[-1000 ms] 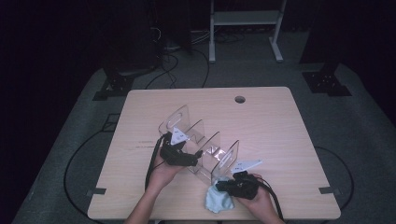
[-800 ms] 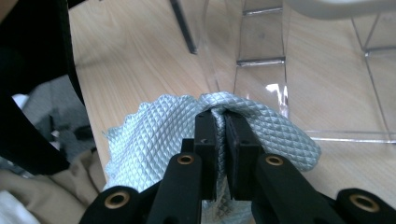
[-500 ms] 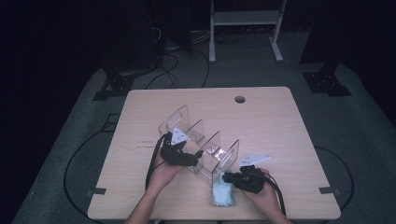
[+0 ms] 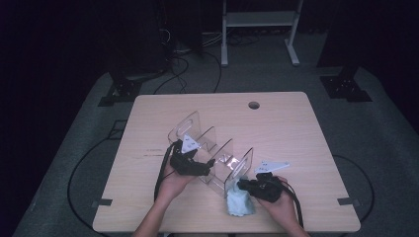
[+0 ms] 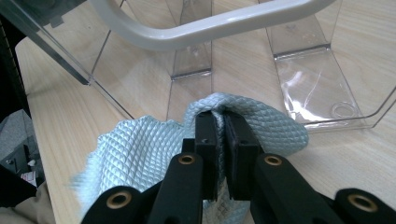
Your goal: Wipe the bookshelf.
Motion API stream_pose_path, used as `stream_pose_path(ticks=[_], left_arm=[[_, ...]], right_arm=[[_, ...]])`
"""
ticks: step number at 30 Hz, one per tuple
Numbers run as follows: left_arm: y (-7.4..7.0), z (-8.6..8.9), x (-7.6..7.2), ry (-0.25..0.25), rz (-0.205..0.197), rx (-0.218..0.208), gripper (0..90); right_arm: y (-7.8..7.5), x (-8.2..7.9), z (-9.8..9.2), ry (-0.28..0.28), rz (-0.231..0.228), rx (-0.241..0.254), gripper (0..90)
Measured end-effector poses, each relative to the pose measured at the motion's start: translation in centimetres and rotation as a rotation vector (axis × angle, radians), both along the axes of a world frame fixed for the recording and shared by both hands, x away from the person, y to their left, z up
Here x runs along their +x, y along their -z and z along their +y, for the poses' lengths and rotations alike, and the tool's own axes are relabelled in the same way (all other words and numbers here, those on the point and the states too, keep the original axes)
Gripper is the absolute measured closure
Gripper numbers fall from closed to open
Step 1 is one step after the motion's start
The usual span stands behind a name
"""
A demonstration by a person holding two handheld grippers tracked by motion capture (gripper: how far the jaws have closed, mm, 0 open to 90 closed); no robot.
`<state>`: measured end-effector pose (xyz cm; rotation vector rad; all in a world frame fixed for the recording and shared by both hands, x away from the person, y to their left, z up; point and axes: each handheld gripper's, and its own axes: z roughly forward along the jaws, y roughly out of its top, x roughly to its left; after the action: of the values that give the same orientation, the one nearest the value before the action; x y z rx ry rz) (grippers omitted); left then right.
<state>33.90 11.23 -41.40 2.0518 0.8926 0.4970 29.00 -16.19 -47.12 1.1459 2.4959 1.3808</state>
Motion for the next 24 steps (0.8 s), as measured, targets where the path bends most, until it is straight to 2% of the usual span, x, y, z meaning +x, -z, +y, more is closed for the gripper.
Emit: stream_pose_path(ticks=[4, 5, 6, 8, 9, 10, 13, 14, 16, 17, 20, 24], left_arm=[[0.0, 0.0, 0.0, 0.002, 0.000, 0.001, 8.7], [0.0, 0.0, 0.0, 0.001, 0.000, 0.000, 8.7], [0.0, 0.0, 0.0, 0.002, 0.001, 0.002, 8.7], [0.0, 0.0, 0.0, 0.003, 0.001, 0.003, 8.7], [0.0, 0.1, 0.0, 0.003, 0.001, 0.004, 8.7], [0.0, 0.0, 0.0, 0.003, -0.001, 0.002, 8.7], [0.0, 0.0, 0.0, 0.003, -0.001, 0.002, 8.7], [0.1, 0.0, 0.0, 0.001, -0.004, -0.005, 8.7], [0.0, 0.0, 0.0, 0.001, -0.002, -0.003, 8.7], [0.0, 0.0, 0.0, 0.001, -0.003, -0.004, 8.7], [0.0, 0.1, 0.0, 0.004, -0.001, 0.004, 8.7], [0.0, 0.0, 0.0, 0.003, 0.001, 0.003, 8.7]], right_arm=[[-0.5, -0.6, 0.5, -0.024, -0.016, 0.014, 84.3], [-0.9, -1.0, 0.7, -0.036, -0.031, 0.019, 84.3], [-2.2, -1.8, 1.1, -0.055, -0.077, 0.044, 84.3], [-2.7, -2.1, 1.2, -0.060, -0.093, 0.055, 84.3], [-3.7, -2.7, 1.4, -0.072, -0.134, 0.068, 84.3], [-4.0, -2.9, 1.4, -0.073, -0.142, 0.075, 84.2], [-3.6, -2.8, 1.4, -0.079, -0.142, 0.079, 84.3], [-2.7, -2.6, 1.5, -0.085, -0.104, 0.074, 84.3], [-2.2, -2.5, 1.7, -0.092, -0.098, 0.059, 84.3], [-1.5, -2.5, 1.9, -0.095, -0.062, 0.043, 84.2], [-2.4, -2.6, 1.9, -0.090, -0.091, 0.037, 84.2], [-4.8, -3.1, 1.5, -0.085, -0.152, 0.089, 84.2]])
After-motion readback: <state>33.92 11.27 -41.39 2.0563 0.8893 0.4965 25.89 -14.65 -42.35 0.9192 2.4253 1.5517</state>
